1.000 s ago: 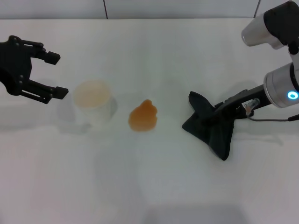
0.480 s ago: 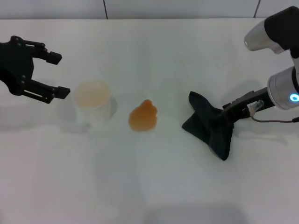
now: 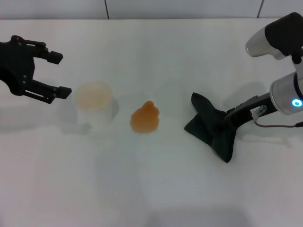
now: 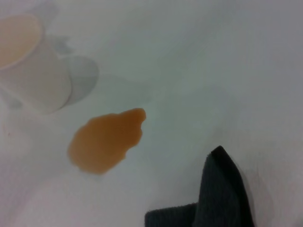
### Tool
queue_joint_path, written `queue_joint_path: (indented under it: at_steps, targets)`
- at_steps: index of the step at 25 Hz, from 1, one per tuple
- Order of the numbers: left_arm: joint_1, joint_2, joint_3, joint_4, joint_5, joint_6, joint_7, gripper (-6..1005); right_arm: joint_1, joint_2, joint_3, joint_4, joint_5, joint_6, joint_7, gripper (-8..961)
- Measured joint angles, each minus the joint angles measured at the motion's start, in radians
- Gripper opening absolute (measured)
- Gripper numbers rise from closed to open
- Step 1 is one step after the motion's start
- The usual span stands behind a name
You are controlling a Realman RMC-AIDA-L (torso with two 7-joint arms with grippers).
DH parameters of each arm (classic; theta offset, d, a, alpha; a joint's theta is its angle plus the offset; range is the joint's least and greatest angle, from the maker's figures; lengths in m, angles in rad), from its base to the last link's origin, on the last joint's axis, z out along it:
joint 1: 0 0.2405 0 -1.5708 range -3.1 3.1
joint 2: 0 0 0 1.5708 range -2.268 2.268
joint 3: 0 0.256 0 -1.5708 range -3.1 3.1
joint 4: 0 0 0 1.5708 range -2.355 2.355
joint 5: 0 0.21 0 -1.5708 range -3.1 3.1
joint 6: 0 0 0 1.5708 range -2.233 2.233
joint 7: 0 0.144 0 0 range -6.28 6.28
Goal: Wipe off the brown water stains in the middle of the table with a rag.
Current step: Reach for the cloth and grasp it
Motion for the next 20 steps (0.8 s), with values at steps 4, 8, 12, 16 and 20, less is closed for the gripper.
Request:
queue_joint_path:
  at_steps: [4,8,12,16,20]
  targets:
    - [0.000,0.000,0.000,-0.005,0.000,-0.006,0.004,887,0.000,0.000,-0.009,-0.001,0.000,0.000,0.000,821]
    - [-0.001,0.000,0.000,-0.006,0.000,-0.012,0.004,887,0.000,-0.001,-0.011,-0.001,0.000,0.000,-0.001,797]
    - [-0.001,0.000,0.000,-0.006,0.000,-0.012,0.004,887,0.000,-0.001,-0.012,-0.002,0.000,0.000,-0.001,750]
    - [-0.002,0.000,0.000,-0.006,0.000,-0.012,0.004,887,0.000,-0.001,-0.016,-0.006,0.000,0.001,-0.001,702]
    - [-0.002,0.000,0.000,-0.006,0.000,-0.012,0.006,887,0.000,0.000,-0.018,-0.001,0.000,0.001,-0.001,609]
